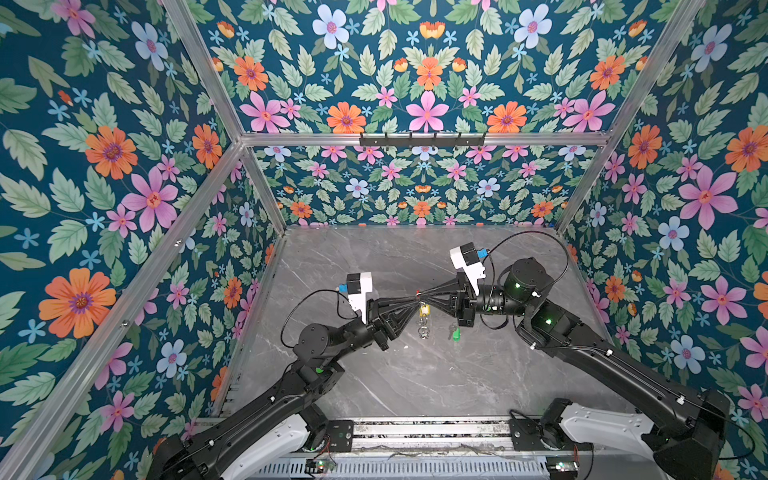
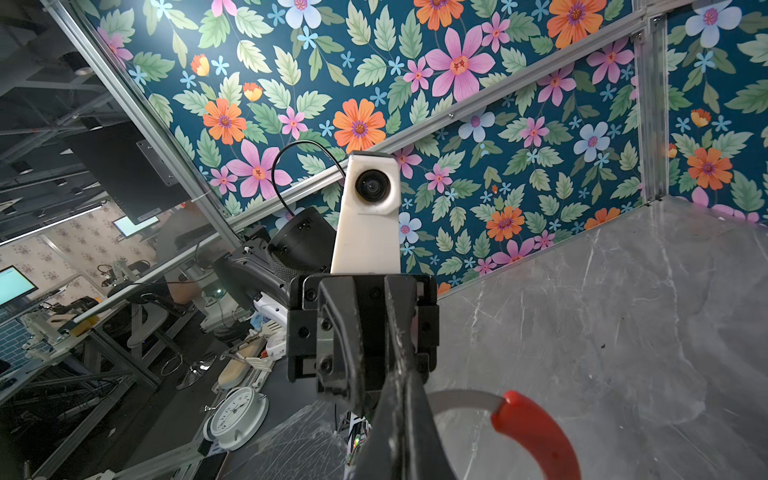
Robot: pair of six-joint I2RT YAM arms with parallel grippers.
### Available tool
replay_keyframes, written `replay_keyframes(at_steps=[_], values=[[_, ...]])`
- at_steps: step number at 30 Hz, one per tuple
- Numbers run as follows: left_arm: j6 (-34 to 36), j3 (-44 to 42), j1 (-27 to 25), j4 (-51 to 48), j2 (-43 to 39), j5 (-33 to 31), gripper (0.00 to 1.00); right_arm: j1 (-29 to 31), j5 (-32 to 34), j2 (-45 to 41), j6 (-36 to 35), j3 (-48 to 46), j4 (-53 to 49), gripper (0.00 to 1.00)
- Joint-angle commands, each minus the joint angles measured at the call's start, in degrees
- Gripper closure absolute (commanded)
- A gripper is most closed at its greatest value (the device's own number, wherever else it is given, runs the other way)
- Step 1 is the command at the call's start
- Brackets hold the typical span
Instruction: Remove the keys from the keyring
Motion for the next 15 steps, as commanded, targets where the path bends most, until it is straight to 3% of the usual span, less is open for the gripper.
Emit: replay_keyframes(at_steps=[1, 10, 13, 15], values=[[-0.28, 0.64, 0.03, 2.79, 0.49, 0.9, 0.8, 0.03, 0.39, -0.24, 1.08, -0.23, 3.76, 1.0], [-0.15, 1.09, -0.01, 2.57, 0.76, 0.36, 1.0, 0.0, 0.0, 0.09, 1.53, -1.07, 4.66, 1.0], [0.49, 1.79, -0.01, -0.06, 0.37, -1.17, 1.0, 0.03, 0.59, -0.27, 1.45, -1.37, 4.34, 1.0], [0.97, 2.3, 0.02, -2.54, -0.3, -2.41, 1.0, 0.01, 2.05, -1.52, 0.35, -1.39, 2.35, 0.76]])
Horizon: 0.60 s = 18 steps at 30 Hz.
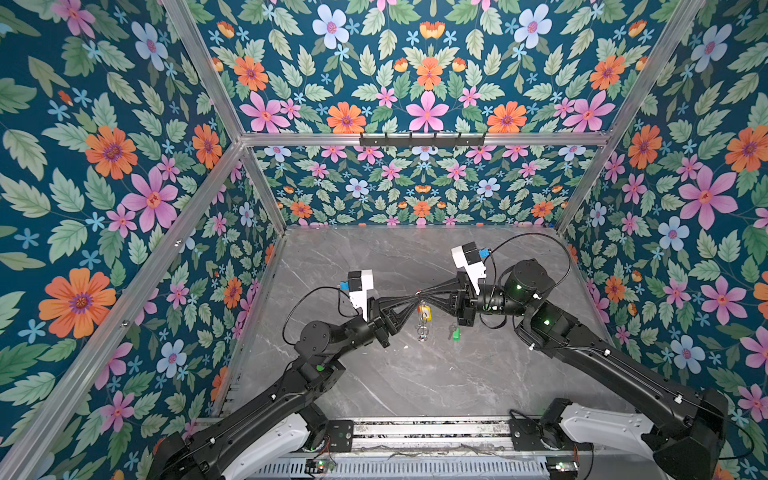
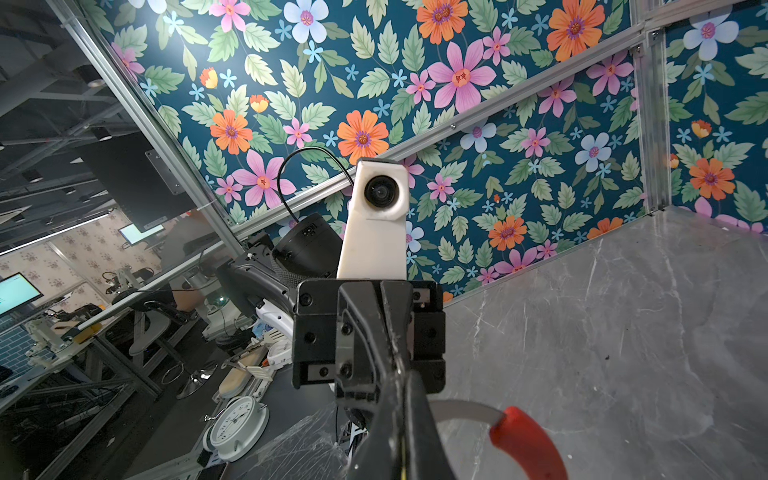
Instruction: Remove the keys from the keyring
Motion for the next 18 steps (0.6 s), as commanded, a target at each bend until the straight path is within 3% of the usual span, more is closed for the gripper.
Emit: replay_keyframes(at_steps=[1, 3, 6, 14, 18], values=[[1.52, 1.01, -0.06, -1.38, -1.3, -1.85, 1.0, 0.07, 2.42, -2.09, -1.8, -0.24, -1.83, 0.65], [2.56, 1.05, -0.06, -3.47, -2.59, -2.63, 1.0, 0.07, 4.94, -4.54, -4.4, -0.78, -5.52, 0.54], [3.27, 0.9, -0.1, -3.85, -3.45, -2.16, 1.0, 0.08, 5.9, -6.37, -6.05, -1.72, -8.11, 0.49], [2.94, 0.16, -0.13, -1.18, -3.1, -1.09, 1.0, 0.29, 1.68, -4.72, -7.1, -3.44, -8.53, 0.55], [2.94, -0.09, -0.08, -1.11, -3.45, -1.95, 1.0, 2.86, 2.13, -5.16, -10.67, -3.98, -10.23, 0.51]])
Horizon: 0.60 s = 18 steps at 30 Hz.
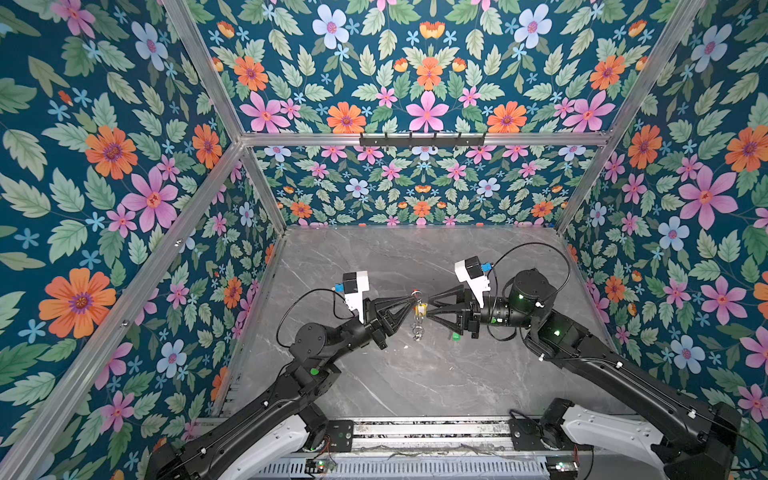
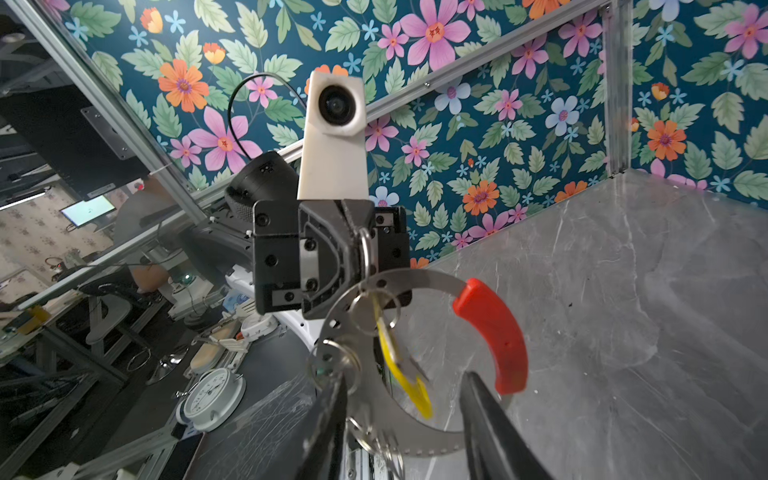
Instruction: Remove the keys from the keyring
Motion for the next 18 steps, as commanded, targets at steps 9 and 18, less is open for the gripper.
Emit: replay_keyframes(at_steps=[9, 18], values=[[-0.09, -0.38, 0.05, 4.25, 0.37, 0.28, 1.0, 2.04, 3.43, 0.7, -5.86, -0.29, -2.43, 0.65], [-0.26, -0.3, 0.05, 4.1, 0.86, 0.39, 1.0, 3.12, 4.54, 2.68, -6.91, 1.15, -2.23, 0.6]])
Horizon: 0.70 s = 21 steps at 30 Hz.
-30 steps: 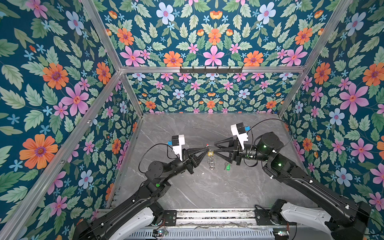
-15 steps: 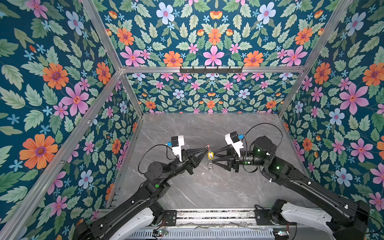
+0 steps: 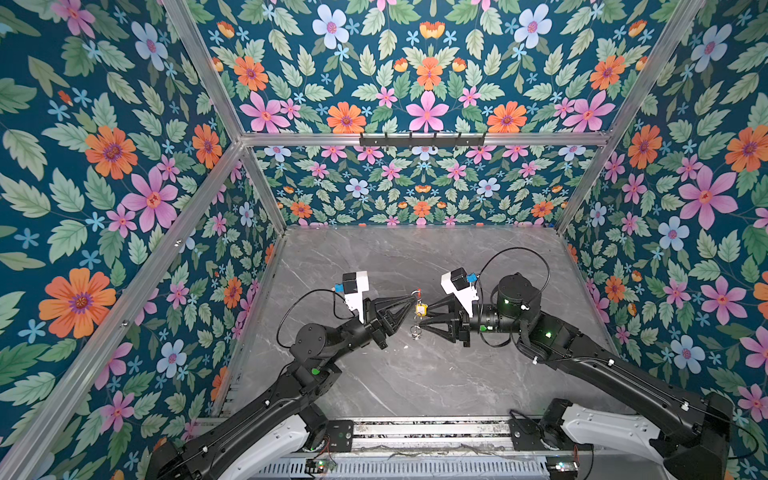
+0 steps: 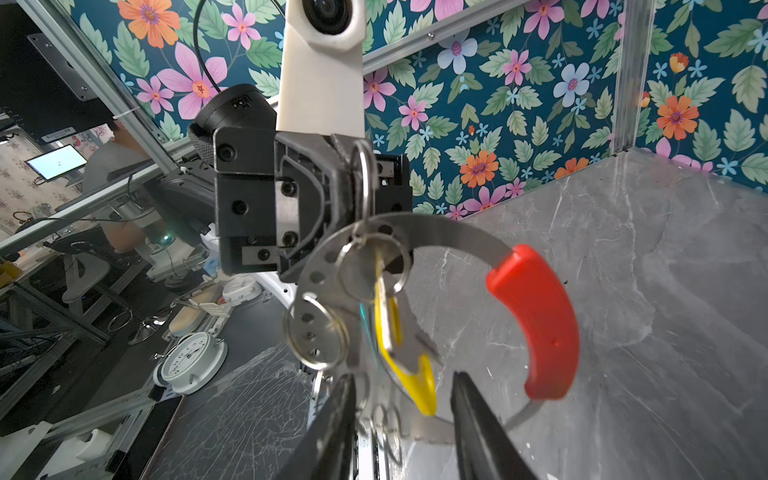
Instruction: Remove the keys from the keyring
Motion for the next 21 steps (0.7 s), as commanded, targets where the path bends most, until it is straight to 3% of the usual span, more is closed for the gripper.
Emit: replay_keyframes(at_steps=[1, 7, 18, 21], values=[[0.14, 0.1, 0.05, 2.6, 0.16, 0.61, 1.0, 0.11, 0.79, 0.57, -1.01, 1.04, 1.6, 0.61], [-0.17, -0.24, 0.05, 2.66, 0.25, 0.85, 1.0, 0.13, 1.24, 1.4, -1.79, 2.62, 0.8, 0.67], [0.4, -0.17, 0.01, 1.42, -0.72, 0.54, 1.0, 0.16, 0.97, 0.67, -2.8, 2.56, -2.26, 1.0], [0.79, 0.25, 0.04, -0.39, -0.98, 0.79, 1.0, 0.12, 0.6, 0.25, -3.48, 3.19, -4.71, 1.0]])
